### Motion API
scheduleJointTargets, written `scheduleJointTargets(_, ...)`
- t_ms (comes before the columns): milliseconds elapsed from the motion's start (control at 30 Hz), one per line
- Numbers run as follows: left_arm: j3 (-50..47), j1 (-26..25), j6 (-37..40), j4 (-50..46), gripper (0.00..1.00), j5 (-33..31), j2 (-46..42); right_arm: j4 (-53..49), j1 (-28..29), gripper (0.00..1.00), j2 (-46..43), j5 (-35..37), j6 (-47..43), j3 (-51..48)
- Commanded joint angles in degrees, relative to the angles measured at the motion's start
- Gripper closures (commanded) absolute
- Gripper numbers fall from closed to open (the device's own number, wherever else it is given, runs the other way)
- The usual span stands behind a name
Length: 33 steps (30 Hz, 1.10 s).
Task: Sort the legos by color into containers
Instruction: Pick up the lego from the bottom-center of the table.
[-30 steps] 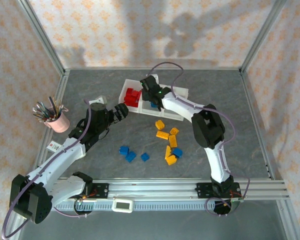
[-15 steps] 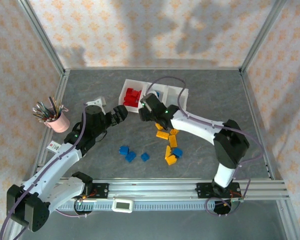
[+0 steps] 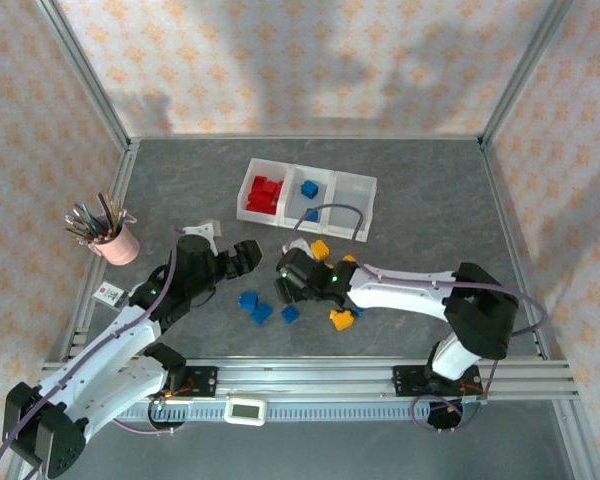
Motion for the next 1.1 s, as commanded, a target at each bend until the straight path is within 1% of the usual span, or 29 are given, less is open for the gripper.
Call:
scheduleJointTargets(0,-1.91,-0.23,-2.55,-2.18,0.01,-4.28,-3.74,2.92,3.67,0.20,-1.48,1.37,3.75,-2.42)
scheduleJointTargets(167,-3.41,-0.27,-3.85,-3.46,0.01,-5.94,-6.90,5.73,7.35,0.16,1.06,0.09,6.75,-4.28)
scheduleJointTargets(267,-3.14,-0.28,-3.96,-5.34,0.01,-7.05,-7.06,5.67,8.61,0.15,3.37,2.48,7.87,-4.65)
scheduleJointTargets(367,-3.03,-0.28,-3.89,-5.83,0.01,-7.24,-7.14,5.18,8.61,0.16,5.25,3.57,8.45,-4.66)
scheduleJointTargets(467,-2.86,-0.25,-3.89,-5.79,0.01,-7.42,-7.15,5.73,8.61,0.21,5.70,3.55,8.10,-5.35)
scheduleJointTargets(667,-2.88,-0.25,-3.87,-5.74,0.01,-7.95,-7.15,4.65,8.66,0.36,7.28,5.42,6.22,-5.62)
scheduleJointTargets(900,-2.79,-0.14,-3.79,-5.74,0.01,-8.21,-6.97,5.35,8.52,0.49,9.65,5.69,4.56,-4.51)
scheduleJointTargets(1000,-2.79,-0.12,-3.78,-5.66,0.01,-8.30,-6.80,5.43,8.53,0.58,9.78,5.64,4.19,-4.04)
scheduleJointTargets(1067,-2.71,-0.23,-3.87,-5.57,0.01,-8.29,-6.72,5.70,8.45,0.63,9.07,5.73,4.17,-4.04)
